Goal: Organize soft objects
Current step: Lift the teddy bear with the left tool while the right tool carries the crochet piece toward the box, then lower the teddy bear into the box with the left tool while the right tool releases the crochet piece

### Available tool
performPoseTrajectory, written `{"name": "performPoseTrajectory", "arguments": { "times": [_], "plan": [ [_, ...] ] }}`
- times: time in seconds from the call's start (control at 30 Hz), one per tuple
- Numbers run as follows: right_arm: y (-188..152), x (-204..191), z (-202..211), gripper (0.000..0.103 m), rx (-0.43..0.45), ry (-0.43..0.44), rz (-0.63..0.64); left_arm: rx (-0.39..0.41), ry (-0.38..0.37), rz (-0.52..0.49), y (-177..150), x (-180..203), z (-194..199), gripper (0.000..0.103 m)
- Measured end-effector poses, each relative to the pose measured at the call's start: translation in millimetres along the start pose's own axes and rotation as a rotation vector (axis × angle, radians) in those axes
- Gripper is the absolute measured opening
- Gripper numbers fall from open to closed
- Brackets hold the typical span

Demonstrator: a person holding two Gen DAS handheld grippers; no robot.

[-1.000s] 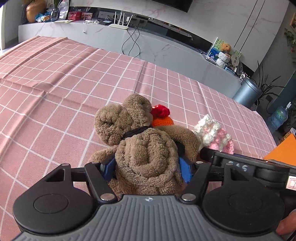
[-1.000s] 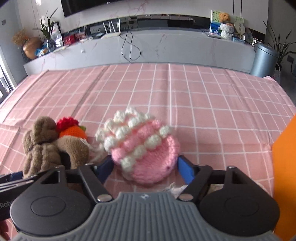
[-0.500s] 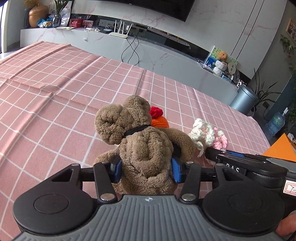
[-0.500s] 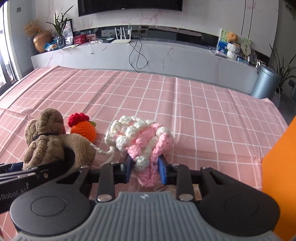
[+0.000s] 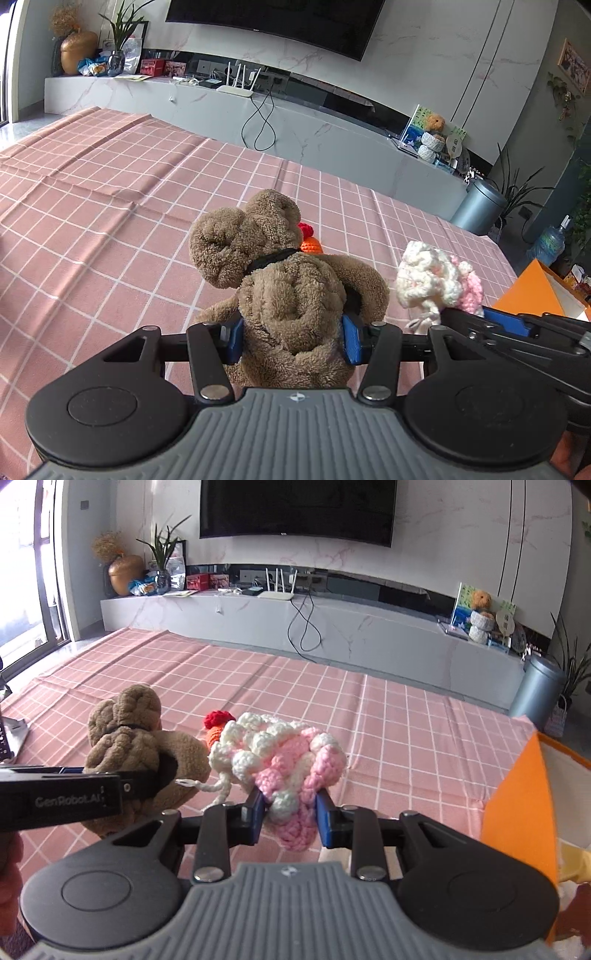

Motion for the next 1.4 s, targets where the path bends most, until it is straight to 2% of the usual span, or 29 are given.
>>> {"name": "performPoseTrajectory", "arguments": {
  "times": [0.2, 0.37, 0.6, 0.8, 1.1, 1.27, 1.4],
  "plan": [
    [-4, 18, 48, 0.028, 0.054, -0.004, -0.011, 0.013, -0.018, -0.039, -4, 18, 22, 0.058],
    [-10, 40, 84, 0.028, 0.091, -0.019, -0.045, 0.033, -0.064, -0.093, -6, 46, 39, 0.058],
    [-23, 78, 128, 0.028, 0.134, -0.087, -0.057, 0.055, -0.146, -0.193, -9, 95, 56, 0.058],
    [-36, 121, 155, 0.028, 0.134, -0.162, -0.06, 0.059, -0.221, -0.284, -10, 140, 57, 0.058],
    [-58, 196, 164, 0.028, 0.042, -0.301, -0.026, 0.012, -0.331, -0.497, -25, 225, 35, 0.058],
    [-71, 235, 153, 0.028, -0.044, -0.36, 0.022, -0.034, -0.363, -0.661, -42, 274, 16, 0.058],
    [-76, 251, 136, 0.028, -0.11, -0.383, 0.086, -0.078, -0.365, -0.813, -57, 305, -4, 0.058]
  ]
}}
Point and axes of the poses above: each gripper's, at about its wrist camera, not at the fingertips, and z roughly against the way its jaws point, x to its right, y to its top, the point moved 5 cm from there along -z, roughly the way its jaws point, and after that the axes turned 4 degrees about -y, right-handed, at the moved point
